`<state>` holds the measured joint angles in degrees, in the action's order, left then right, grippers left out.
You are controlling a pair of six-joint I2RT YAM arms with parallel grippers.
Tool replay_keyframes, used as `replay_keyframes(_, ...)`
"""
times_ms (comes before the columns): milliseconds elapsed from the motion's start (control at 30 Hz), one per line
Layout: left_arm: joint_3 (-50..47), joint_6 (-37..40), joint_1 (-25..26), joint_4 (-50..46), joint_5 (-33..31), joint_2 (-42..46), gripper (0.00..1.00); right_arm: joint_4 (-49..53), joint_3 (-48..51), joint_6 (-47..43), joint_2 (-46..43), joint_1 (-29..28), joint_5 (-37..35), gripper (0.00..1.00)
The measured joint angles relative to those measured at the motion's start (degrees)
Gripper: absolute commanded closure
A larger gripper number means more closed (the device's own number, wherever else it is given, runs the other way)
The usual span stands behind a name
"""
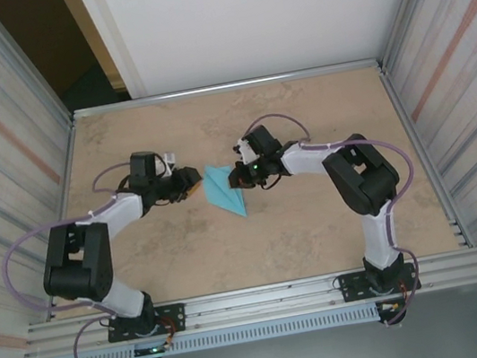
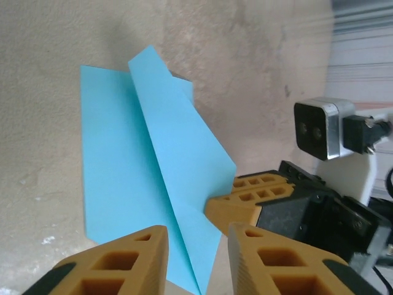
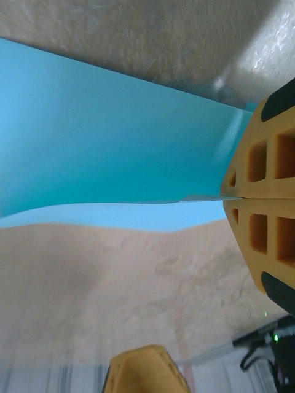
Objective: Fold a paper plane with a square sheet of paper (pick it up from the middle)
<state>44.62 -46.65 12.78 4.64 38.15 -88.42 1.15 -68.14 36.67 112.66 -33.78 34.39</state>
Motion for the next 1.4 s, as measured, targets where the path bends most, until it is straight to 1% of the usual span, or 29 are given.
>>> replay_keyframes(100, -1.09, -2.58, -0.02, 3.04, 2.21, 3.3, 0.5, -6.05, 2.73, 3.98, -3.1, 2.25, 3.78, 0.98)
replay_keyframes(167, -1.6, -4.52, 0.04, 5.7, 3.98, 5.44, 0.45, -9.92, 3.43, 6.97, -5.14, 3.58, 6.1, 0.98)
replay_keyframes(233, -1.68, -6.19, 0.11, 8.13, 5.38, 7.19, 0.38, -13.44, 3.5, 9.68, -6.95, 4.55, 7.74, 0.97)
replay_keyframes(333, -1.64, -7.8, 0.92, 11.41, 7.04, 8.76, 0.35, -18.27, 3.5, 13.75, -9.6, 4.79, 9.9, 0.97)
replay_keyframes(433, -1.36, -9.01, 2.82, 13.29, 8.46, 8.81, 0.35, -22.71, 3.5, 17.11, -11.13, 4.79, 11.89, 0.97)
replay_keyframes(567, -0.5, -10.84, 4.61, 16.81, 10.43, 8.39, 0.42, -28.17, 3.52, 22.1, -11.5, 4.83, 13.73, 0.96)
replay_keyframes(733, 0.22, -13.68, 4.72, 22.49, 11.89, 8.15, 0.54, -32.7, 3.58, 26.43, -11.5, 4.94, 15.02, 0.96)
replay_keyframes(900, 1.14, -15.13, 4.98, 25.22, 12.81, 7.02, 0.62, -35.76, 3.93, 29.9, -11.56, 4.94, 15.47, 0.96)
replay_keyframes(1133, 1.14, -16.33, 4.98, 27.65, 13.35, 6.21, 0.71, -39.41, 4.87, 33.42, -11.56, 5.01, 16.09, 0.96)
replay_keyframes(1400, 1.14, -16.41, 4.98, 29.11, 13.31, 6.21, 0.81, -40.87, 5.07, 34.95, -11.56, 5.44, 16.46, 0.96)
